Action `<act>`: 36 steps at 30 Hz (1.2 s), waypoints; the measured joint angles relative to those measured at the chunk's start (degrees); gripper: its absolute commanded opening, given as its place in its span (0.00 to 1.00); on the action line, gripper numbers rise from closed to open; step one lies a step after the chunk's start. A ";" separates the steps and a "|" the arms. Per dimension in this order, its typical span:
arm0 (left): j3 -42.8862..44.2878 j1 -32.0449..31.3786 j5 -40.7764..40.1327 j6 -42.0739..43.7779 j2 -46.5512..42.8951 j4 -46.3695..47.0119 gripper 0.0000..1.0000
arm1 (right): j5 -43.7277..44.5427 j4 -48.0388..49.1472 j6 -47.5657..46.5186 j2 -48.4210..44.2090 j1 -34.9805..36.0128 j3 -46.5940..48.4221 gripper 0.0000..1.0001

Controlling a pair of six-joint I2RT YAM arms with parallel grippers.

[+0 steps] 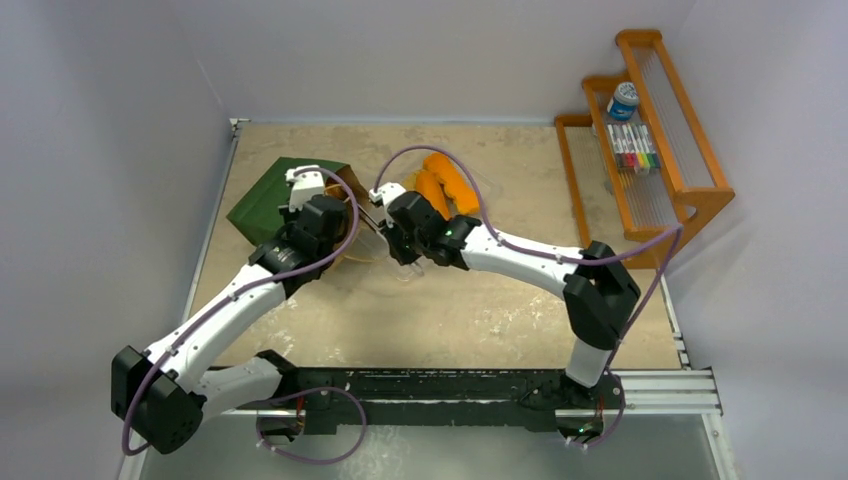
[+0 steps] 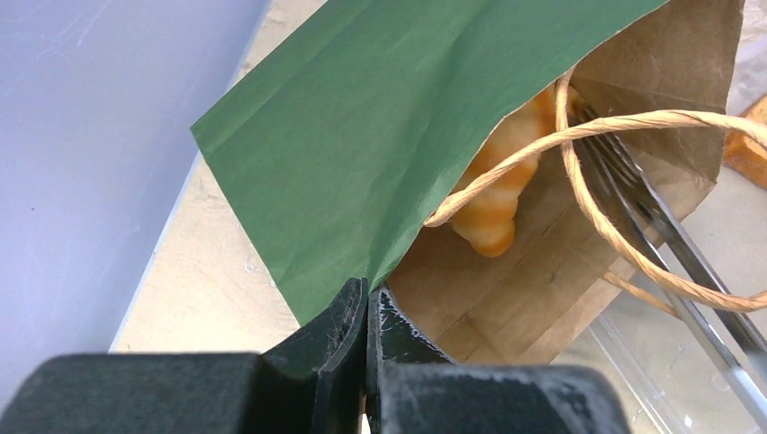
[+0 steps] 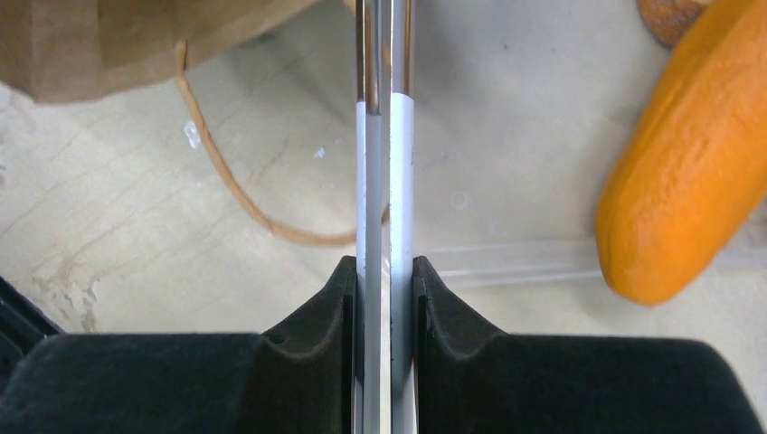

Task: Take the fake bread out of the paper bag
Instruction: Take out the fake bread from the paper bag.

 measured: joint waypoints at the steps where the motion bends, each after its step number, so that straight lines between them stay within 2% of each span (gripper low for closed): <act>1: 0.42 0.00 -0.50 -0.42 0.68 -0.04 0.00 | 0.33 -0.46 0.33 -1.14 0.00 -0.90 0.00; 7: 2.08 0.00 -2.97 -2.78 4.57 -0.39 0.00 | 1.40 -4.20 2.43 -7.54 0.00 -5.38 0.00; 17: 2.62 0.00 -5.73 -4.98 8.11 -0.11 0.00 | 4.50 -9.90 6.32 -15.34 0.04 -6.01 0.00; 36: 2.60 3.04 -7.26 -4.98 5.35 -0.85 0.00 | 8.44 -17.33 9.84 -17.11 0.04 -6.01 0.00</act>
